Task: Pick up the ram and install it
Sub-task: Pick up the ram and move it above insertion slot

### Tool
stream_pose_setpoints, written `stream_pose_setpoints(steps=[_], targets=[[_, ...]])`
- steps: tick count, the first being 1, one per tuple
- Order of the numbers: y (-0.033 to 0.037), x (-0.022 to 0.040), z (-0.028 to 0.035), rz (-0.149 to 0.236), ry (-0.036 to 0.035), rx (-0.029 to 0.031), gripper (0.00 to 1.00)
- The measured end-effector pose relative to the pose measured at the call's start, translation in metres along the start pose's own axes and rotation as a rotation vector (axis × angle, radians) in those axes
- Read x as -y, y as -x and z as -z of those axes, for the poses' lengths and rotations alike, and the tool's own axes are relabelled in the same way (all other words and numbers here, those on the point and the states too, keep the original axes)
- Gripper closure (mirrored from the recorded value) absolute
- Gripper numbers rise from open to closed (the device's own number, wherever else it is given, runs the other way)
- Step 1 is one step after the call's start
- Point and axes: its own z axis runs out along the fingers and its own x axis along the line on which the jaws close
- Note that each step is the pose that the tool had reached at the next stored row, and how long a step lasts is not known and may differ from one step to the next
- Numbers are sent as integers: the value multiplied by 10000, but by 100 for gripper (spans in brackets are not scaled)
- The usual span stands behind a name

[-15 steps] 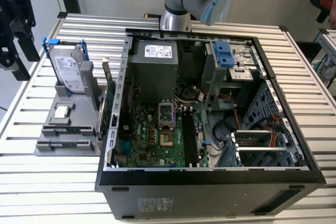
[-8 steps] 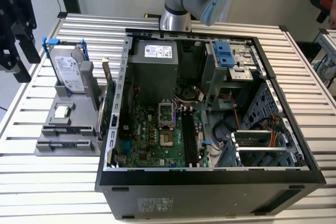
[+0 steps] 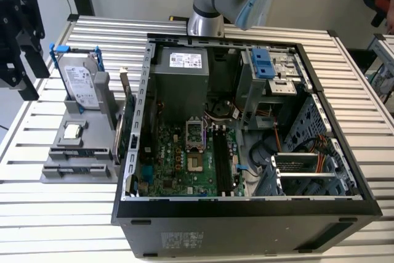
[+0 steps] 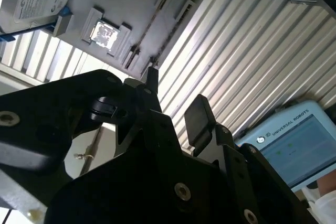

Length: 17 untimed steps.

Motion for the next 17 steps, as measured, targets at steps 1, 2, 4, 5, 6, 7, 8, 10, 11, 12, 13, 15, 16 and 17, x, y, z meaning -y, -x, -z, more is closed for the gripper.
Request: stream_pose_setpoints(steps=[1,2,4,5,6,7,8,10,11,12,13,15,16,17], targets=[[0,0,-9,0,0,0,0],[0,-1,-18,0,0,0,0],[1,-1,-32,0,0,-1,0],[1,-1,-35,0,1,-2,0],[1,-1,-36,0,1,-2,0],[0,-1,-36,-1,4,-3,0],[0,-1,-36,-1,3,-2,0],[1,-1,-38,-1,2,0,0],[1,-1,-38,-1,3,0,0],[1,-1,-42,-1,1,1,0],[1,-1,-47,-1,0,2,0],[1,-2,-58,-1,2,0,0],[1,-2,-68,0,2,0,0],[1,-2,-77,0,3,0,0]])
